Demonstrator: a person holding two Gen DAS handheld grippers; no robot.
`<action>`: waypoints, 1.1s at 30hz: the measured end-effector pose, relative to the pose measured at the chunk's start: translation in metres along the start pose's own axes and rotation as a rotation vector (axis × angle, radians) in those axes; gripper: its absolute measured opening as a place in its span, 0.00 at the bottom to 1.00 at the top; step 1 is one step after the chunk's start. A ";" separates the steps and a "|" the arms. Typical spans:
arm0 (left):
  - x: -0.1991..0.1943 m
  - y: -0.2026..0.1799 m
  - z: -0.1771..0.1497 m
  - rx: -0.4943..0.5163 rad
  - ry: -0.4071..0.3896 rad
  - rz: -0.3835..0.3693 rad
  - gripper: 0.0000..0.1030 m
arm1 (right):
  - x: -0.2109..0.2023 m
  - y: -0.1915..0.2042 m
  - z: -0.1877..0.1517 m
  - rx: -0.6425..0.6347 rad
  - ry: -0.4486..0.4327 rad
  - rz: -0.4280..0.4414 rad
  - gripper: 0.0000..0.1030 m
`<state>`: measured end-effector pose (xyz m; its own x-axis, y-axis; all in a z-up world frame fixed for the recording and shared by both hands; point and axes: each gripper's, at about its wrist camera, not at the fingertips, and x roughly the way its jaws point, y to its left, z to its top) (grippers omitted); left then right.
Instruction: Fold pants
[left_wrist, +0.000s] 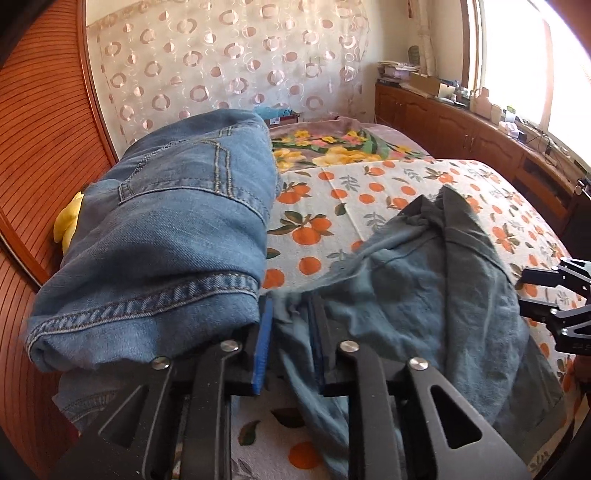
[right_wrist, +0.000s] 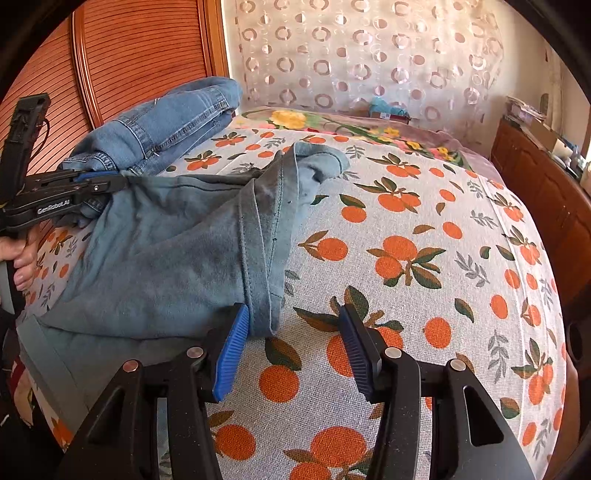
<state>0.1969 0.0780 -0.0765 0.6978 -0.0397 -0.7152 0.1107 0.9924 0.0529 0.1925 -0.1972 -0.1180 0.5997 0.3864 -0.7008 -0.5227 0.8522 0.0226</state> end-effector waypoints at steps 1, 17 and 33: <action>-0.002 -0.003 -0.001 0.004 -0.002 -0.010 0.24 | 0.000 0.000 0.000 0.000 0.000 0.000 0.51; -0.031 -0.011 -0.033 -0.030 -0.042 -0.083 0.73 | -0.002 -0.001 0.002 0.046 0.019 0.095 0.51; -0.058 0.053 -0.062 -0.147 -0.092 -0.001 0.73 | -0.002 0.041 0.060 -0.070 -0.013 0.203 0.03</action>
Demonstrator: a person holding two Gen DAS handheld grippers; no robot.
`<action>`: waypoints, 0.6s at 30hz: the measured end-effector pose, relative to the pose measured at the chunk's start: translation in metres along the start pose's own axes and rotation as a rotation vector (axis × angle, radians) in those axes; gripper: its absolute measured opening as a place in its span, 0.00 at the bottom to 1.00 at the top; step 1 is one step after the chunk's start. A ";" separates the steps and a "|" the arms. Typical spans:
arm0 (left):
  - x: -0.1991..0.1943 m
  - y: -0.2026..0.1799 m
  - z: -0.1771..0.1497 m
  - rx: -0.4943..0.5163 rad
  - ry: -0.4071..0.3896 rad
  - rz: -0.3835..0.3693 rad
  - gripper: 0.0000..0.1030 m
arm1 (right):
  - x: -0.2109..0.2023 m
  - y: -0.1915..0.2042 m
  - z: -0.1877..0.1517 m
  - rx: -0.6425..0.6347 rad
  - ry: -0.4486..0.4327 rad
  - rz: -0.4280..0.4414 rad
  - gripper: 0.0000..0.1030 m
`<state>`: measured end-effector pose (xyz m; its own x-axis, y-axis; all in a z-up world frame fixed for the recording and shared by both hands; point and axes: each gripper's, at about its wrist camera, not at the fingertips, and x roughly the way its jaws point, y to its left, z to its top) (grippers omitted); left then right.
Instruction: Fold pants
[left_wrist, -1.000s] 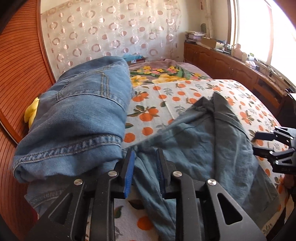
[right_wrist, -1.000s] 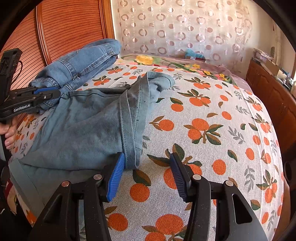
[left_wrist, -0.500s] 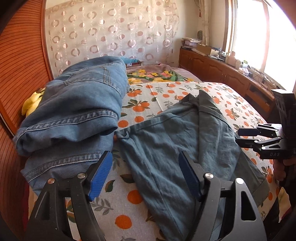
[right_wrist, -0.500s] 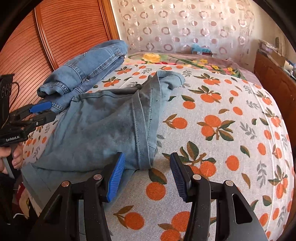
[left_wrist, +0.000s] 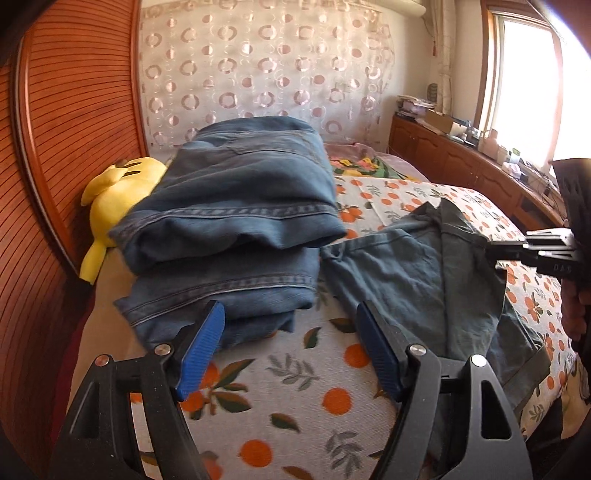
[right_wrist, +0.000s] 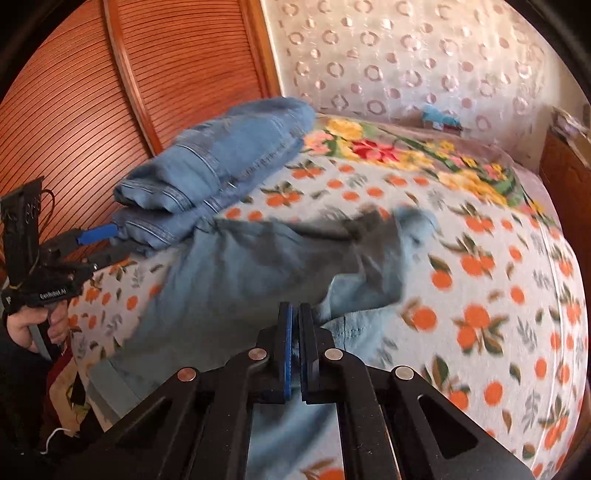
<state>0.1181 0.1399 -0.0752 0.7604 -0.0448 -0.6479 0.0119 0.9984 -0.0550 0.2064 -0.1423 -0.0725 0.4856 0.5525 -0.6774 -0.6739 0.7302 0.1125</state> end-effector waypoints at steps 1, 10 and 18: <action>-0.002 0.004 -0.001 -0.009 -0.004 0.006 0.73 | 0.003 0.008 0.009 -0.026 -0.007 0.010 0.03; -0.015 0.040 -0.010 -0.076 -0.025 0.054 0.73 | 0.044 0.065 0.077 -0.177 -0.043 0.096 0.03; -0.018 0.050 -0.020 -0.089 -0.017 0.064 0.73 | 0.067 0.069 0.103 -0.157 -0.080 0.138 0.03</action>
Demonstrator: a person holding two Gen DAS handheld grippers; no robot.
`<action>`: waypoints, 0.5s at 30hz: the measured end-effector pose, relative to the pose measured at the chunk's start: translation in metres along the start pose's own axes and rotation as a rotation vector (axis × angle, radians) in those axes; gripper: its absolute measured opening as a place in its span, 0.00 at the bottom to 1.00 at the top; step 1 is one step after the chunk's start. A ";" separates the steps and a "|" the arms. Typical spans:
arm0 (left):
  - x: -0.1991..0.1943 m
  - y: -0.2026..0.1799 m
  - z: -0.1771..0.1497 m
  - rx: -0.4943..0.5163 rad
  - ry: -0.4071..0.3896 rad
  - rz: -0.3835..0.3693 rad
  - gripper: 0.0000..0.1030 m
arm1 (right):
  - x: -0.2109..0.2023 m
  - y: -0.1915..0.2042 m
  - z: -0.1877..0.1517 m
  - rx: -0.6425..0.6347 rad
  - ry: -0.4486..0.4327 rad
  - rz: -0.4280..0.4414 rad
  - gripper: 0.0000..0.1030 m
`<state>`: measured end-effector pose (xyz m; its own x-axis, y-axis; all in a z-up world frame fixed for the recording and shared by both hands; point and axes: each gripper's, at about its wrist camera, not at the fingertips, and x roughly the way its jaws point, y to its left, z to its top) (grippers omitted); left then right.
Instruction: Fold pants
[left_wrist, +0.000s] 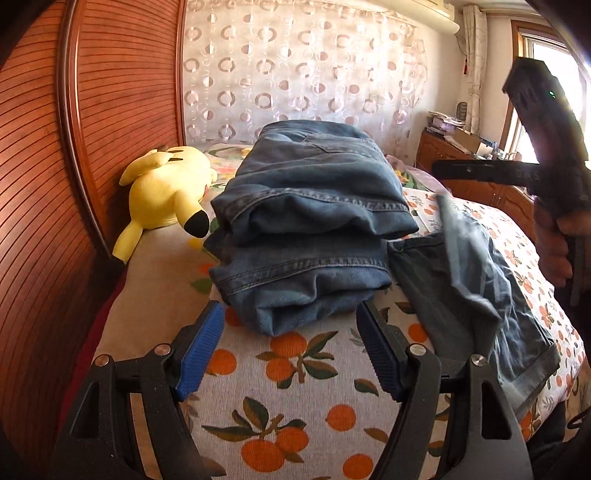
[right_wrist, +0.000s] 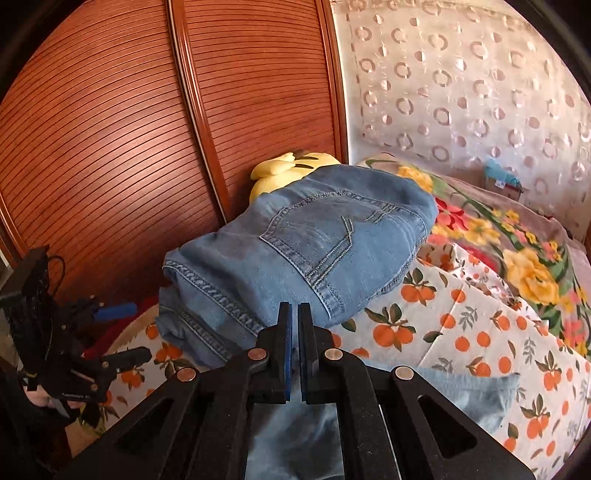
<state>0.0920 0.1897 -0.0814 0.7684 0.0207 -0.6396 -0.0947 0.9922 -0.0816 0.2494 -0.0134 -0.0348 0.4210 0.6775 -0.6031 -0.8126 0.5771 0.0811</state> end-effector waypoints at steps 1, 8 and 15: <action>0.001 0.001 -0.001 0.000 0.001 -0.001 0.73 | 0.002 0.000 0.000 0.001 0.008 -0.007 0.03; 0.000 -0.014 -0.004 0.023 0.009 -0.022 0.73 | -0.001 -0.006 -0.014 0.016 0.051 -0.068 0.10; -0.001 -0.048 -0.007 0.079 0.017 -0.078 0.73 | -0.046 0.002 -0.051 0.033 0.049 -0.134 0.21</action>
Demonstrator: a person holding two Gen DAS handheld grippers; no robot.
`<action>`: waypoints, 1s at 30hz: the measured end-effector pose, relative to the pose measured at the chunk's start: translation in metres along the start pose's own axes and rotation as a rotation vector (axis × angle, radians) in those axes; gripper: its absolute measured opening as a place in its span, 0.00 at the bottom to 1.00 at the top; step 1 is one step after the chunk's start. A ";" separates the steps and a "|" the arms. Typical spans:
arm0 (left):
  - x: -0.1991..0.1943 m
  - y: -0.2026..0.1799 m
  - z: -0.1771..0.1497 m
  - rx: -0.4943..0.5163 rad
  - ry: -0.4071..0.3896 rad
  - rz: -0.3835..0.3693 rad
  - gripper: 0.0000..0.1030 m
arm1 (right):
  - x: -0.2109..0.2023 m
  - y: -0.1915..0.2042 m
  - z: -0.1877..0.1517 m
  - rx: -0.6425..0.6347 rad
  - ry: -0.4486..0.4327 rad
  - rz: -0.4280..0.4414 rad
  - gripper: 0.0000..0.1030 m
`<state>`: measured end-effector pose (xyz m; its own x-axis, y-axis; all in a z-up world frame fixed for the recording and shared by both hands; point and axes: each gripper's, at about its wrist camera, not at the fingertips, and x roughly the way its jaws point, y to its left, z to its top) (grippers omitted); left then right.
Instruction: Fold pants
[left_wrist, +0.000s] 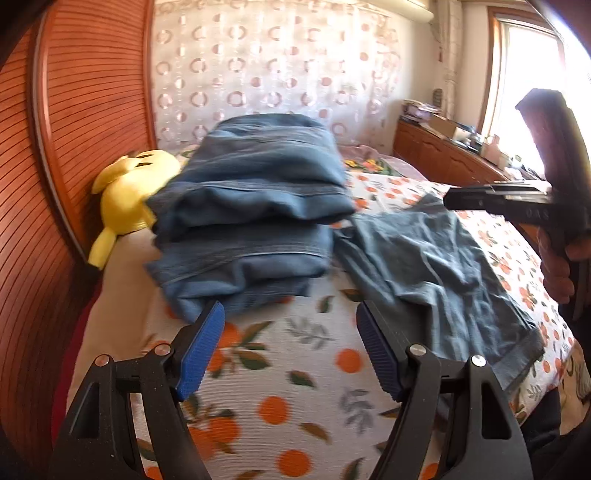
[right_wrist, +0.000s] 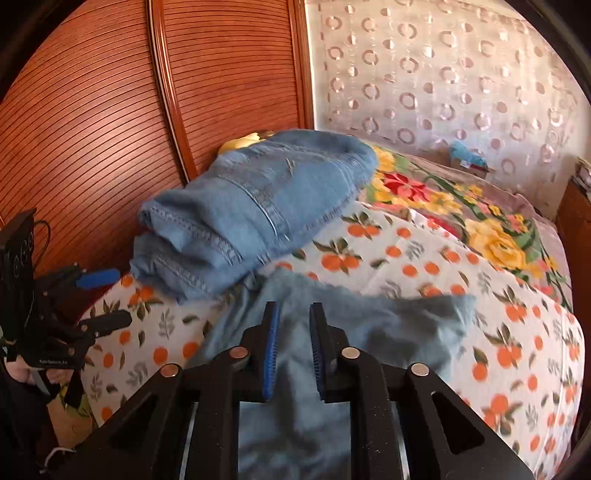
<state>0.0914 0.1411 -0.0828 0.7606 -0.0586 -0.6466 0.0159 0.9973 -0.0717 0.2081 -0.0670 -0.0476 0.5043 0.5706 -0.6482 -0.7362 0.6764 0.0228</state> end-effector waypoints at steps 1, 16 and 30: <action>0.000 -0.004 0.000 0.008 0.001 -0.007 0.73 | -0.006 0.001 -0.008 0.003 0.000 -0.011 0.24; -0.023 -0.072 -0.024 0.078 0.000 -0.107 0.72 | -0.068 0.025 -0.095 0.093 0.003 -0.063 0.30; -0.030 -0.100 -0.053 0.091 0.073 -0.185 0.44 | -0.111 0.033 -0.152 0.113 0.010 -0.115 0.45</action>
<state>0.0322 0.0411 -0.0967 0.6902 -0.2410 -0.6824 0.2117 0.9689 -0.1280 0.0592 -0.1783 -0.0907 0.5773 0.4820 -0.6591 -0.6182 0.7853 0.0327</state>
